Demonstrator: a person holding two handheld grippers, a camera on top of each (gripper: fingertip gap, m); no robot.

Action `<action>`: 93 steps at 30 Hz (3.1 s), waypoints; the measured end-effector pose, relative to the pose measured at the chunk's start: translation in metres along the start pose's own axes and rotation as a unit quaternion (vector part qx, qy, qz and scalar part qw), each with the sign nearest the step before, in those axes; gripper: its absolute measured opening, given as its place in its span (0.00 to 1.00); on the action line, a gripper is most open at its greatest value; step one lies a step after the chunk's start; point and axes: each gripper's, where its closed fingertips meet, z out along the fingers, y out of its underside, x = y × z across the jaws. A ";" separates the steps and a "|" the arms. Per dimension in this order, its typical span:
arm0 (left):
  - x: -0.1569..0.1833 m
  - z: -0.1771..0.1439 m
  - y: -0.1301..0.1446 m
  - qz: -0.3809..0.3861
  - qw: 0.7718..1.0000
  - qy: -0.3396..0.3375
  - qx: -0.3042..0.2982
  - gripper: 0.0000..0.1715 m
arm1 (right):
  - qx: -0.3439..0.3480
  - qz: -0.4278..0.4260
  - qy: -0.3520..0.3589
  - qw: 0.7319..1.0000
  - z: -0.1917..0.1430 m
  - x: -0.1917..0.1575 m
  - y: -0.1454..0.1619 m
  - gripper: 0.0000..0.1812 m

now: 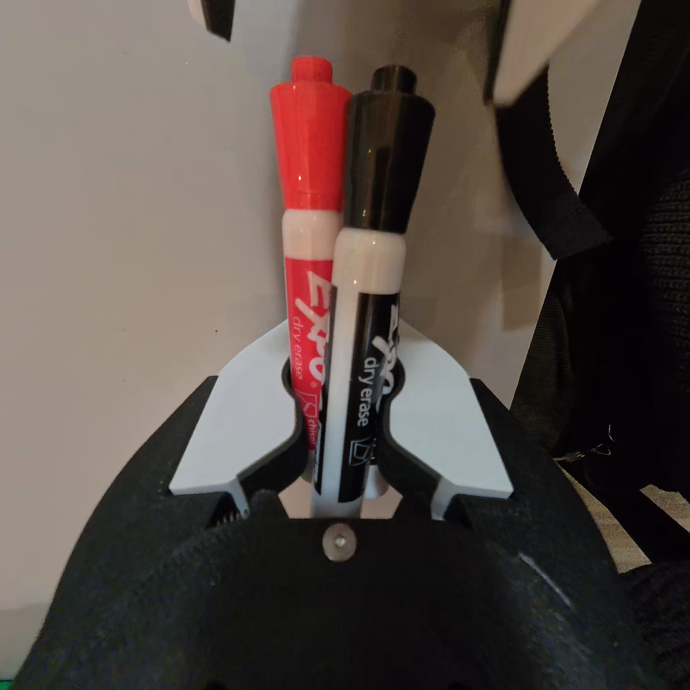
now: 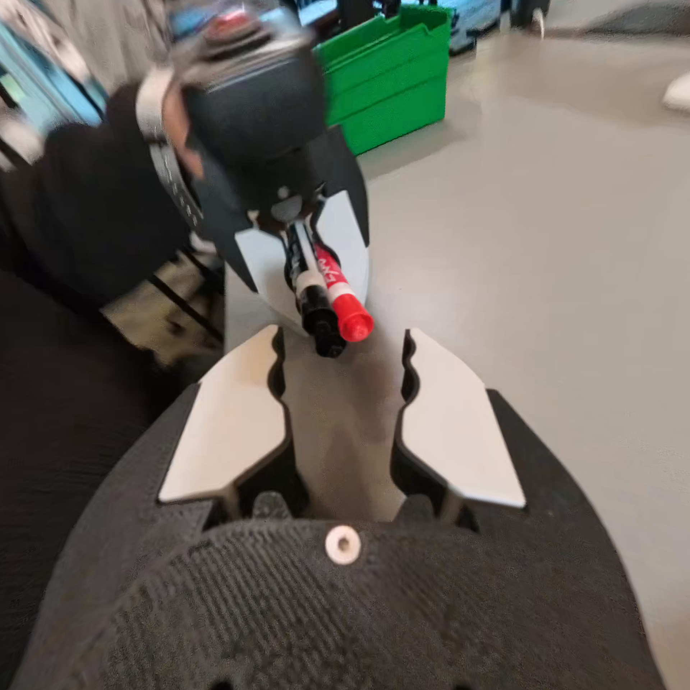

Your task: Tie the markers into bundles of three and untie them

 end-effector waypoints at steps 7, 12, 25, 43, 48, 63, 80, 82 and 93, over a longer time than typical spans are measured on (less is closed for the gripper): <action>0.010 0.001 -0.002 0.024 0.999 0.023 0.012 0.26 | 0.144 0.299 -0.135 0.934 -0.021 0.012 -0.035 0.00; 0.010 0.001 -0.002 0.027 0.999 0.022 0.011 0.26 | 0.020 0.258 -0.052 0.965 0.002 0.005 -0.003 0.24; 0.011 0.001 -0.006 0.034 0.999 0.023 0.015 0.26 | 0.034 0.320 -0.119 0.939 0.008 -0.005 0.001 0.13; 0.016 -0.037 -0.019 0.023 0.994 0.039 0.096 0.27 | 0.057 0.076 0.021 0.995 -0.012 0.023 -0.009 0.16; 0.016 -0.047 -0.018 0.016 0.993 0.038 0.106 0.26 | 0.015 -0.079 0.003 0.997 0.011 -0.014 -0.005 0.21; 0.014 -0.027 -0.001 -0.041 0.997 0.044 0.041 0.25 | 0.029 0.090 -0.075 0.993 0.026 -0.032 -0.007 0.16; 0.009 -0.019 0.002 -0.046 0.999 0.019 0.013 0.24 | 0.046 0.210 -0.087 0.973 0.028 -0.027 -0.008 0.11; 0.009 -0.019 0.003 -0.042 0.999 0.016 0.010 0.24 | 0.043 0.216 -0.089 0.971 0.028 -0.027 -0.007 0.11; 0.002 -0.015 0.001 -0.039 0.999 -0.008 0.005 0.24 | 0.112 0.275 -0.119 0.947 0.016 -0.017 -0.020 0.24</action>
